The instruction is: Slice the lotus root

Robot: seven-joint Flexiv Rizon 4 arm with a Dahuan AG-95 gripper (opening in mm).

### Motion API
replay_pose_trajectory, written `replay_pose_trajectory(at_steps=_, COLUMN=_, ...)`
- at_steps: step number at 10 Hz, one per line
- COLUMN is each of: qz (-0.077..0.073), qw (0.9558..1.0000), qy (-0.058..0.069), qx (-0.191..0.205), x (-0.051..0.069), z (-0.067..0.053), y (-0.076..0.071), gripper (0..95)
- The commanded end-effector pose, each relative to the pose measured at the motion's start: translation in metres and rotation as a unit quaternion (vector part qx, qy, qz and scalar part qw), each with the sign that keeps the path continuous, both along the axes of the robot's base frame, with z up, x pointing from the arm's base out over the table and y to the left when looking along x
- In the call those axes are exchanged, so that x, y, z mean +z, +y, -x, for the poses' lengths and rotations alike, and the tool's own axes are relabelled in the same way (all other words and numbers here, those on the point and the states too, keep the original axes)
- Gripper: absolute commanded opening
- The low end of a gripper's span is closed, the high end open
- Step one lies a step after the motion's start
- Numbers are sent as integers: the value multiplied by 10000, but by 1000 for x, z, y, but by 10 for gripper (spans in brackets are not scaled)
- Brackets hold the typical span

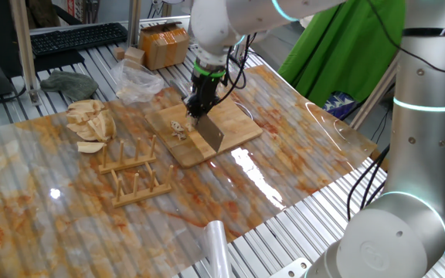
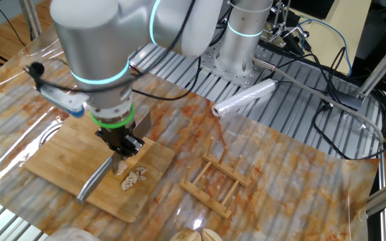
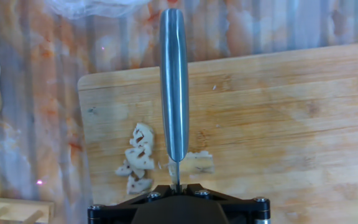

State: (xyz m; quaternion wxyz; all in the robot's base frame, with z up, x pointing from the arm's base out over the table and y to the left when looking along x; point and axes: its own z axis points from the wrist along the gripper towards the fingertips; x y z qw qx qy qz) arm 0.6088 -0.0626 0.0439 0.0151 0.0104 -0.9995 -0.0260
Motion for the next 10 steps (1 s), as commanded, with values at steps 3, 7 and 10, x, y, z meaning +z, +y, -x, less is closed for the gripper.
replay_pose_trajectory(at_steps=3, qz=-105, qw=9997, qy=78, qx=-182, x=-3, z=-3, y=11, gripper=0)
replay_pose_trajectory(at_steps=7, qz=-122, qw=9997, qy=25, qx=-201, x=-7, z=-2, y=13, gripper=0)
replay_pose_trajectory(at_steps=10, qz=-89, qw=9997, qy=79, qx=-200, x=3, z=-1, y=13, gripper=0)
